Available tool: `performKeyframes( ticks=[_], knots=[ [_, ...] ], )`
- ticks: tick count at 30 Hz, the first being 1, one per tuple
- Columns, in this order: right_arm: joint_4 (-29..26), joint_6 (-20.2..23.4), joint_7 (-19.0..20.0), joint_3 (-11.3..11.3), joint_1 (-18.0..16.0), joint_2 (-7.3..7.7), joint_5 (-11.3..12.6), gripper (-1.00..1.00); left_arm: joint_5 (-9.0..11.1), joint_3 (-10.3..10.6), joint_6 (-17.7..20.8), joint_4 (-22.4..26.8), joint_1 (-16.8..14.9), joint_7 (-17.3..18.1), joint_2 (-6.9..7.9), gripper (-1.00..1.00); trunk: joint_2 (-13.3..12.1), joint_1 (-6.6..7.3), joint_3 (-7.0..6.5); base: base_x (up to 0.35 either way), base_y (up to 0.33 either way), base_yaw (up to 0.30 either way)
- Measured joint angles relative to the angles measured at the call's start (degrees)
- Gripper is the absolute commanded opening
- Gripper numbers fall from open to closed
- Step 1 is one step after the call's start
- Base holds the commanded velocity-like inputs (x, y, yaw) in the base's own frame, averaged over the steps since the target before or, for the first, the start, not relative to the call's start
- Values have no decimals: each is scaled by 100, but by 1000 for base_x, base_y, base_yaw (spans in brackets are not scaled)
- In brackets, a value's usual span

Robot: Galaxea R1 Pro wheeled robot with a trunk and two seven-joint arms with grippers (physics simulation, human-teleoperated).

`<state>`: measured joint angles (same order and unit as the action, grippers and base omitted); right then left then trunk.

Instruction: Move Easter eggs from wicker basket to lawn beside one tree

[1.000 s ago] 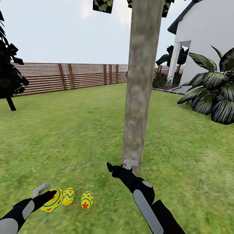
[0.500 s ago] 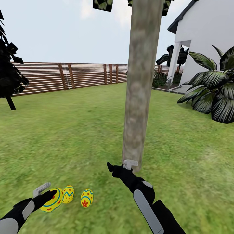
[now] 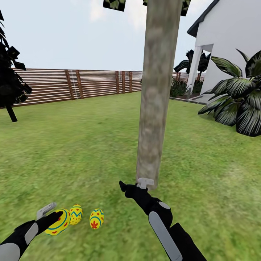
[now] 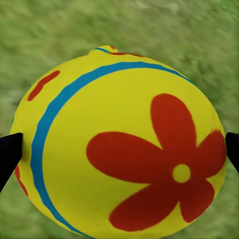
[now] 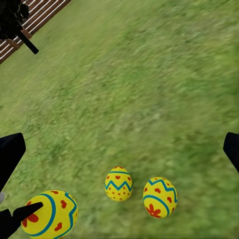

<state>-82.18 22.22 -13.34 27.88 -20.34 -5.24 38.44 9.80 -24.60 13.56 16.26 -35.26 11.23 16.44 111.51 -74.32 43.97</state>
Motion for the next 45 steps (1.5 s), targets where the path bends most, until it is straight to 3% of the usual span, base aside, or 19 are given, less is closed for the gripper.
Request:
performKeyframes(
  ticks=[23,28,37,45],
  knots=[
    [-80,11,15,-35,0,6,25,100,0,4,16,1,2,44,-1,-100,923,-505,413,0,0,0],
    [-560,27,64,-83,-1,15,101,100,6,1,17,1,3,38,-7,-100,1123,-615,503,0,0,0],
    [-570,25,141,-10,0,1,104,100,12,7,25,57,-1,48,8,-100,1484,-813,664,0,0,0],
    [-569,17,141,-7,0,-29,74,100,27,2,407,310,-13,17,3,-100,1805,-989,808,0,0,0]
  ],
)
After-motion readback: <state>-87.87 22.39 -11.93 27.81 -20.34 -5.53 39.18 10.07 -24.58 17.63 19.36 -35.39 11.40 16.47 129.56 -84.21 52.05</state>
